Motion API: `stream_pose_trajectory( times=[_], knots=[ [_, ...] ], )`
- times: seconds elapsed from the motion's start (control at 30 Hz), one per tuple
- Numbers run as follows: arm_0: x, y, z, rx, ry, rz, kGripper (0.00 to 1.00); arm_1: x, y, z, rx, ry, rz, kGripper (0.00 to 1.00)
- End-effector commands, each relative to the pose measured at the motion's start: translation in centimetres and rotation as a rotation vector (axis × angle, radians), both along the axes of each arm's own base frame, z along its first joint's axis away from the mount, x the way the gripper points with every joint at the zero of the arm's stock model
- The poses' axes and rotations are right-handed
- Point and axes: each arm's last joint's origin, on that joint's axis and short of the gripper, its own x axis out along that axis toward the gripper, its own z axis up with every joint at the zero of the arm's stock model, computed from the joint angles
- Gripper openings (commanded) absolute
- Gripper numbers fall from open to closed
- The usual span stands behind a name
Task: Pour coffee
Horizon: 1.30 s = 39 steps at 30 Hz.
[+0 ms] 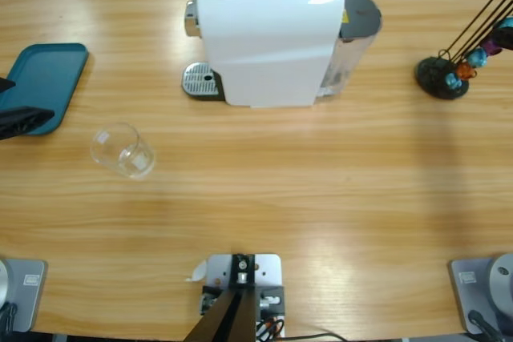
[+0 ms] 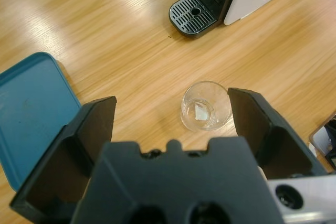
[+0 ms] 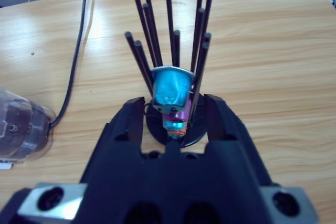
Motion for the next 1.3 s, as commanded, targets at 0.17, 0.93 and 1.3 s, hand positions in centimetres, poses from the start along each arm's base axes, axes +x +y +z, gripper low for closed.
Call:
stream_pose_trajectory(
  times=[0.17,0.93,1.3],
  knots=[
    [0.2,-0.3,-0.5,0.006,0.022,0.006,0.918,0.2,-0.1,-1.1,-0.027,0.040,0.022,0.214],
    [0.0,-0.2,-0.7,-0.002,0.028,0.002,0.918,-0.3,-0.3,1.0,-0.031,0.040,-0.005,0.000],
    [-0.7,0.4,-1.8,-0.004,0.048,0.000,0.918,0.0,-0.3,4.1,-0.018,-0.001,-0.016,0.000]
  ],
)
